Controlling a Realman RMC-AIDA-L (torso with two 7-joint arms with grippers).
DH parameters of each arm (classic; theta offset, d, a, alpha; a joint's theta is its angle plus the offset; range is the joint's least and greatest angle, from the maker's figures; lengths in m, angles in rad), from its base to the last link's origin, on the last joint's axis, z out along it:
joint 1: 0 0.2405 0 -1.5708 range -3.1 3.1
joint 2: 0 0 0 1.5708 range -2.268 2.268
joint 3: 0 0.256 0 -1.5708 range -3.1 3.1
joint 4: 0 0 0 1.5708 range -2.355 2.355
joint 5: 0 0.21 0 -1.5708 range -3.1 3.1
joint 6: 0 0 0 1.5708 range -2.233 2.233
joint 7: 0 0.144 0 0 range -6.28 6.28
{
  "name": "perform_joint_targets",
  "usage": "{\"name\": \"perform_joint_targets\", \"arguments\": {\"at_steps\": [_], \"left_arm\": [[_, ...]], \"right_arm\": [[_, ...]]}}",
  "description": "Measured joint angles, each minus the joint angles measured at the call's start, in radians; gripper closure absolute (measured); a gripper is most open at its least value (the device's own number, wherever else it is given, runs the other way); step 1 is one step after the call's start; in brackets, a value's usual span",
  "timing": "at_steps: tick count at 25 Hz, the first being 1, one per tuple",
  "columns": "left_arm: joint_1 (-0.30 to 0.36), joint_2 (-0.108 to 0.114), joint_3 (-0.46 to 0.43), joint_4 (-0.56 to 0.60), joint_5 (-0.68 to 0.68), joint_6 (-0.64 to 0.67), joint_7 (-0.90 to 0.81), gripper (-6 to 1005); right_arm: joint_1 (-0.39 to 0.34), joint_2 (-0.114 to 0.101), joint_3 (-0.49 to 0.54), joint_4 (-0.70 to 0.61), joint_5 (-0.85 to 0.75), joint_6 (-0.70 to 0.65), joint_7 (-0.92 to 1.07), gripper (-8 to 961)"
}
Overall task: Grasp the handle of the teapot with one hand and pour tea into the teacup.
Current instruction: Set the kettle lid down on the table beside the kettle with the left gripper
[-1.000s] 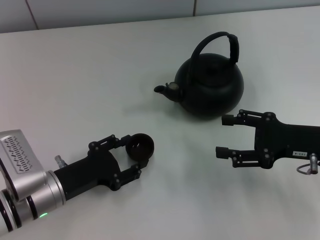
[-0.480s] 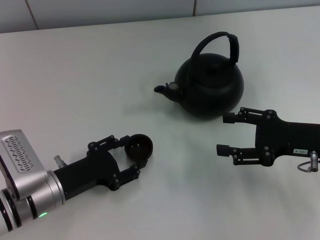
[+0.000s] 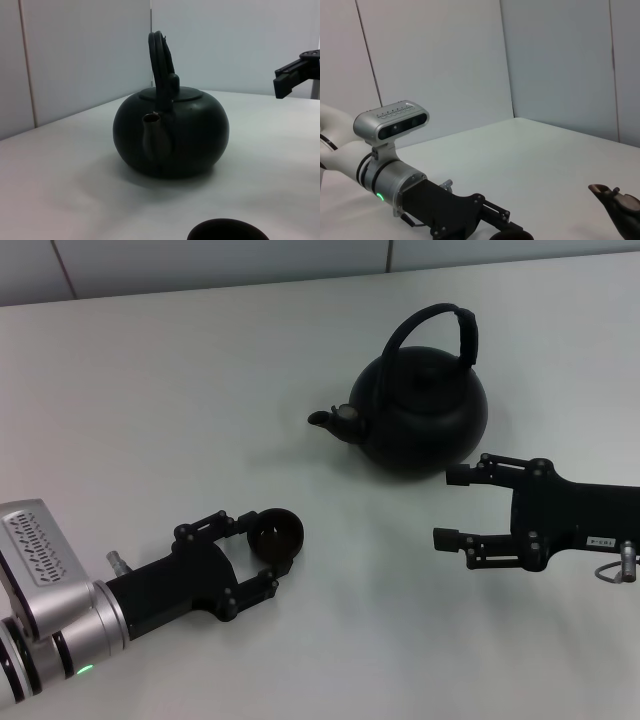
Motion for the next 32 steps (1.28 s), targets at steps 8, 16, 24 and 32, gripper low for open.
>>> {"name": "perform_joint_targets", "arguments": {"at_steps": [8,16,24,32], "left_arm": [[0.000,0.000,0.001,0.000,0.001,0.000,0.000,336],[0.000,0.000,0.001,-0.001,0.001,0.000,0.000,335],[0.002,0.000,0.002,-0.002,0.001,-0.002,-0.002,334],[0.002,0.000,0.002,0.007,0.001,-0.019,-0.040,332]], "right_arm": [[0.000,0.000,-0.004,0.000,0.001,0.000,0.000,127],[0.000,0.001,-0.006,0.000,0.000,0.000,0.004,126],[0.001,0.001,-0.007,0.000,0.001,0.000,0.010,126],[0.002,0.002,-0.008,0.000,0.003,0.000,0.015,126]]}}
